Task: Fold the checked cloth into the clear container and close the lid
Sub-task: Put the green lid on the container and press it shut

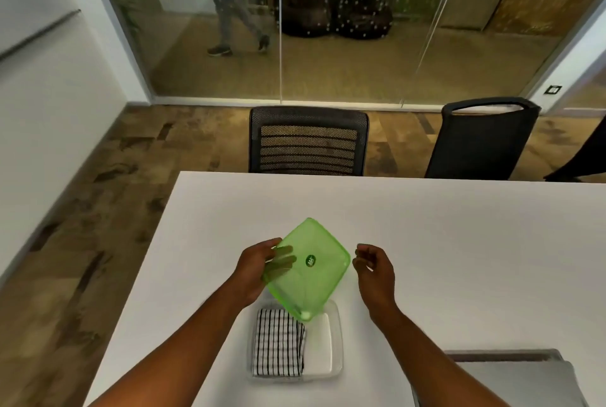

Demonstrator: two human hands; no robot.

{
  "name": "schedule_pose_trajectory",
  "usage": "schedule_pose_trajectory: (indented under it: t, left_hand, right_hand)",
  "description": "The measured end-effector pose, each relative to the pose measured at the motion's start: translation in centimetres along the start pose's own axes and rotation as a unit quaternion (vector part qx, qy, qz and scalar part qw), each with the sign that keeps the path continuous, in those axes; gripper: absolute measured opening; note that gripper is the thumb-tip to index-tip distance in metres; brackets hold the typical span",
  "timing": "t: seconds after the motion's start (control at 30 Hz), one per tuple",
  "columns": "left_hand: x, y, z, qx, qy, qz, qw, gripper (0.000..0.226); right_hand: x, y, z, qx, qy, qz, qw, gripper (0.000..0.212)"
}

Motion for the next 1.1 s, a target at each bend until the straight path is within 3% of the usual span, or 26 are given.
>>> schedule_pose_trajectory:
  t: [0.17, 0.4, 0.57, 0.67, 0.77, 0.93, 1.1]
  left_hand:
    - [0.0, 1.9, -1.0, -0.043, -0.153, -0.009, 0.987, 0.029]
    - [-2.1, 3.6, -1.5, -0.075, -0.167, -0.046, 0.982, 0.027]
    - [-3.8, 3.5, -5.9, 0.062, -0.191, -0.001, 0.98, 0.015]
    - [-5.2, 3.6, -8.3, 0.116, -0.208, 0.014, 0.971, 0.024]
    - [-5.7, 5.0, -10.2, 0.164, -0.216, 0.023, 0.962, 0.007]
    - [-6.7, 5.9, -11.2, 0.134, -0.245, -0.015, 0.96, 0.015]
    - [-6.3, 7.0, -13.0, 0.183, -0.244, -0.006, 0.952, 0.009]
  right_hand:
    - [0.2, -0.3, 0.6, -0.056, 0.058, 0.053, 0.995, 0.035]
    - [2.6, 3.9, 2.8, -0.158, -0.016, 0.164, 0.974, 0.023]
    - [5.2, 6.2, 2.1, -0.102, -0.04, 0.194, 0.975, 0.021]
    - [5.7, 7.0, 1.2, -0.054, -0.039, 0.2, 0.977, 0.02]
    - [6.6, 7.6, 0.7, -0.03, -0.035, 0.186, 0.981, 0.023]
    - [8.0, 8.8, 0.6, -0.022, 0.0, 0.162, 0.987, 0.023]
    - [9.0, 9.6, 1.2, -0.035, 0.073, 0.132, 0.988, 0.024]
Point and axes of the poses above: each hand's wrist, its own y-axis away from the middle knuckle, its own z-axis out of the palm, x = y × z, the point moved 10 cm from there along -y, towards the middle knuckle, and after that the axes turned 3 degrees about -x, right-handed, at the moved point
